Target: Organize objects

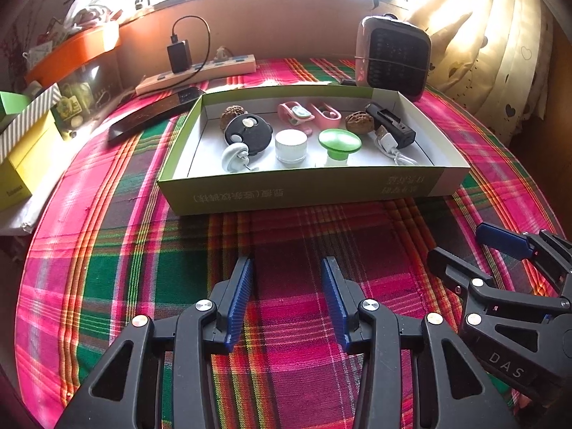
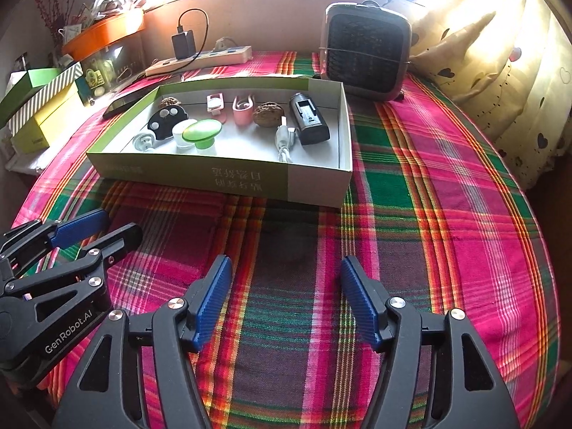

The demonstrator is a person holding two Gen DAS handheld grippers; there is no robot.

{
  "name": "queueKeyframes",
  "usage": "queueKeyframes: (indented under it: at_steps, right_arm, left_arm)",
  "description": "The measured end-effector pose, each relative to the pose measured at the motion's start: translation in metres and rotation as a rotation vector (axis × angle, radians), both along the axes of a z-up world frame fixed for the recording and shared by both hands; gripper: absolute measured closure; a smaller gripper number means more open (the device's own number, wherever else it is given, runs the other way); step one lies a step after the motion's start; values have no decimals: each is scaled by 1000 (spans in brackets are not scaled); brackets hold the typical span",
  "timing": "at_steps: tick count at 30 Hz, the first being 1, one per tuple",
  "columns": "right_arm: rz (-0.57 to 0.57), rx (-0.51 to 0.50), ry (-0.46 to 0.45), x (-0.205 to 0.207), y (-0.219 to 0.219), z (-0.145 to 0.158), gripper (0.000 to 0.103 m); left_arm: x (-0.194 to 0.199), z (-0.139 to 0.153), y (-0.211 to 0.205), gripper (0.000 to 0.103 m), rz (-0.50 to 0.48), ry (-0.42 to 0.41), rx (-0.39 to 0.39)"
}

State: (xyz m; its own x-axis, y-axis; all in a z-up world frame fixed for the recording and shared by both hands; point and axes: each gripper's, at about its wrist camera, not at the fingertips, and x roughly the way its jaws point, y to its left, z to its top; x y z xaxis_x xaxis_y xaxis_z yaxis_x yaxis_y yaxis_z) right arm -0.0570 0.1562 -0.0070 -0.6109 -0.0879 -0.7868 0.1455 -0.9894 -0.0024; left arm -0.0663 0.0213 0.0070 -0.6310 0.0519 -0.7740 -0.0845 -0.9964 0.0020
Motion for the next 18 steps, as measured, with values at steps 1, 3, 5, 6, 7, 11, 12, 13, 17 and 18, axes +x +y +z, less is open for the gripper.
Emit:
queueKeyframes:
  at_steps: [1, 3, 5, 6, 7, 11, 12, 13, 17, 18]
  right_arm:
    - [2, -1, -1, 0, 0, 0, 38]
    - [6, 1, -2, -1, -1, -1, 36]
    - [9, 2, -2, -1, -1, -1, 35]
    - [9, 2, -2, 0, -1, -1, 35]
    - [9, 2, -2, 0, -1, -1, 35]
    - [10, 0, -3, 0, -1, -1, 35]
    - [10, 1, -3, 0, -1, -1, 35]
    - [10, 2, -3, 0, -1, -1, 35]
    - [10, 1, -3, 0, -1, -1, 34]
    - [10, 1, -3, 0, -2, -1, 34]
  left_arm:
    - [0, 0, 0, 64, 4, 0, -1]
    - [0, 0, 0, 64, 10, 0, 0]
    - [1, 0, 0, 64, 13, 0, 2]
    - [1, 0, 0, 64, 15, 0, 3]
    - [1, 0, 0, 64, 19, 0, 4]
    - [3, 0, 0, 64, 31, 1, -1]
    - [3, 0, 0, 64, 33, 1, -1]
    - [3, 0, 0, 64, 36, 1, 0]
    - [3, 0, 0, 64, 38, 1, 2]
    - [4, -1, 0, 64, 39, 1, 1]
